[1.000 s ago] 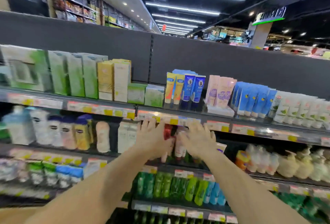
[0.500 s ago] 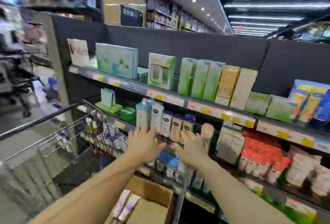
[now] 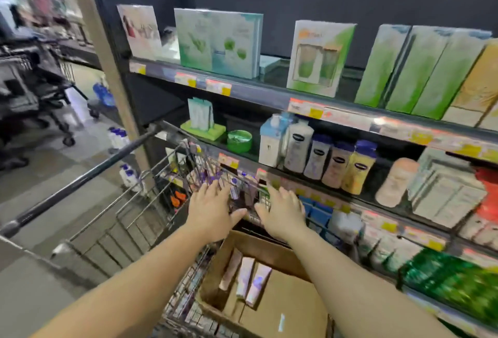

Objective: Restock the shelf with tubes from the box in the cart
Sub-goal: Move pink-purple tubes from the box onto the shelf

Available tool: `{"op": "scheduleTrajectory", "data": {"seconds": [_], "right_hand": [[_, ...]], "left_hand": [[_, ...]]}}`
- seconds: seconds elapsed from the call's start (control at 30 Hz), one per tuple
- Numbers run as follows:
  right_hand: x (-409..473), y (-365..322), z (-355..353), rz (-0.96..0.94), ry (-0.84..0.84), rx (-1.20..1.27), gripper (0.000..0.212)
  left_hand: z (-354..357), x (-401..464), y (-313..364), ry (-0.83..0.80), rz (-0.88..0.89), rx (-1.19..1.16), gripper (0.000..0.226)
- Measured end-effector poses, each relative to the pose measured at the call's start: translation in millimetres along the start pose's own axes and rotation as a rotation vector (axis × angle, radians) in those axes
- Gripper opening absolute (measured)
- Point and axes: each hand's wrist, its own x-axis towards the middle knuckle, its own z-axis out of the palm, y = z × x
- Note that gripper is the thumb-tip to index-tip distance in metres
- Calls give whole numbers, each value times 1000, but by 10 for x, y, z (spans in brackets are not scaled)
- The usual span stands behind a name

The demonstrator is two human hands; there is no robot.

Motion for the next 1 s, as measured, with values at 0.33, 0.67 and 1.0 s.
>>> {"op": "scheduleTrajectory", "data": {"seconds": [0.33, 0.67, 1.0], "right_hand": [[494, 512, 667, 107, -106, 119, 63], [876, 1162, 1607, 255, -241, 143, 60], [925, 1664, 2994, 560, -377, 131, 57]], "left_hand": [[844, 575, 2, -110, 31, -78, 79], [2004, 862, -99, -241, 28, -126, 76], [3250, 903, -434, -416, 13, -195, 71]]}}
